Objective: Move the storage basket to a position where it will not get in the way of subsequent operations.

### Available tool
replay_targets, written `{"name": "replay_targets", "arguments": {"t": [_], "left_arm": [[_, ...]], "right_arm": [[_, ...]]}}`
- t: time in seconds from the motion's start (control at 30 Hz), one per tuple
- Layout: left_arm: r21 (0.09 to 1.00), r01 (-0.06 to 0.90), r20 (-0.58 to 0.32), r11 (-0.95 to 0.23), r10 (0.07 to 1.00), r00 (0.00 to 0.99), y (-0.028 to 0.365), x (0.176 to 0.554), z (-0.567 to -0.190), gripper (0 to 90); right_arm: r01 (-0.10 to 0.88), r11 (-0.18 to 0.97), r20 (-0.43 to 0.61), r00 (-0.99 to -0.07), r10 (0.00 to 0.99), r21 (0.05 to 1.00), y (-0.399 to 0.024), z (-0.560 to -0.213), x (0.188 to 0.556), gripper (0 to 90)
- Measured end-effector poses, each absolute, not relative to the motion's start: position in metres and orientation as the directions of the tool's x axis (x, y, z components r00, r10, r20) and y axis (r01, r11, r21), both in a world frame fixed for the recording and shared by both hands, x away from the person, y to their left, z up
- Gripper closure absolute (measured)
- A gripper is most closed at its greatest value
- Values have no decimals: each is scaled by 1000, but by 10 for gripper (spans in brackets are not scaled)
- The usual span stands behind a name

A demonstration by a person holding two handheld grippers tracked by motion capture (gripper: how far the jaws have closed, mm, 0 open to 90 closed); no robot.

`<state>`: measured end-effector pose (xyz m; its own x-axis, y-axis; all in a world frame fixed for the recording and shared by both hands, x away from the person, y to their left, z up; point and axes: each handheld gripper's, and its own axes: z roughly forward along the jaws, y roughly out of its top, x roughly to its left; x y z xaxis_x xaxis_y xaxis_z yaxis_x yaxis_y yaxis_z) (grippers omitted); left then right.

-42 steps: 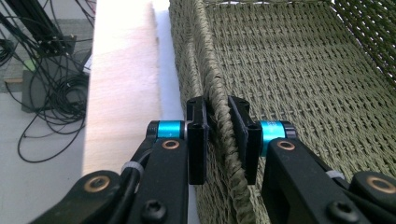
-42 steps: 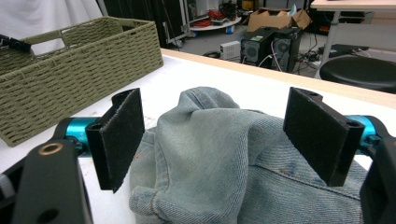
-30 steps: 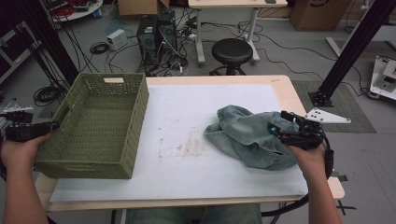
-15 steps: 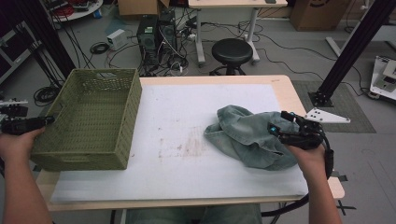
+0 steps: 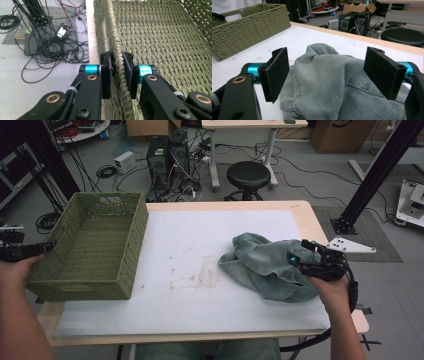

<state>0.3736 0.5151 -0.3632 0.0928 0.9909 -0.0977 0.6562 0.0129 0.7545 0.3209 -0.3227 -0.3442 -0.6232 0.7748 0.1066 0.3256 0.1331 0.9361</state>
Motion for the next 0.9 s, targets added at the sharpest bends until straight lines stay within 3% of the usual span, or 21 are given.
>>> {"name": "replay_targets", "arguments": {"t": [0.13, 0.3, 0.4, 0.67, 0.9], "left_arm": [[760, 649, -112, 26, 989, 92, 517, 374, -363, 775], [807, 591, -83, 7, 991, 101, 514, 369, -357, 566], [827, 562, -62, -7, 993, 104, 512, 366, -349, 489], [853, 520, -28, -44, 991, 131, 509, 351, -315, 344], [891, 438, 4, -121, 966, 259, 481, 327, -274, 296]], "right_arm": [[322, 134, 104, -624, 775, 937, -323, -343, 320, 208], [321, 132, 105, -626, 773, 938, -323, -342, 321, 208], [323, 134, 107, -629, 770, 937, -321, -343, 322, 208], [316, 129, 109, -635, 765, 940, -321, -340, 322, 208], [307, 123, 109, -638, 763, 944, -325, -337, 325, 208]]}}
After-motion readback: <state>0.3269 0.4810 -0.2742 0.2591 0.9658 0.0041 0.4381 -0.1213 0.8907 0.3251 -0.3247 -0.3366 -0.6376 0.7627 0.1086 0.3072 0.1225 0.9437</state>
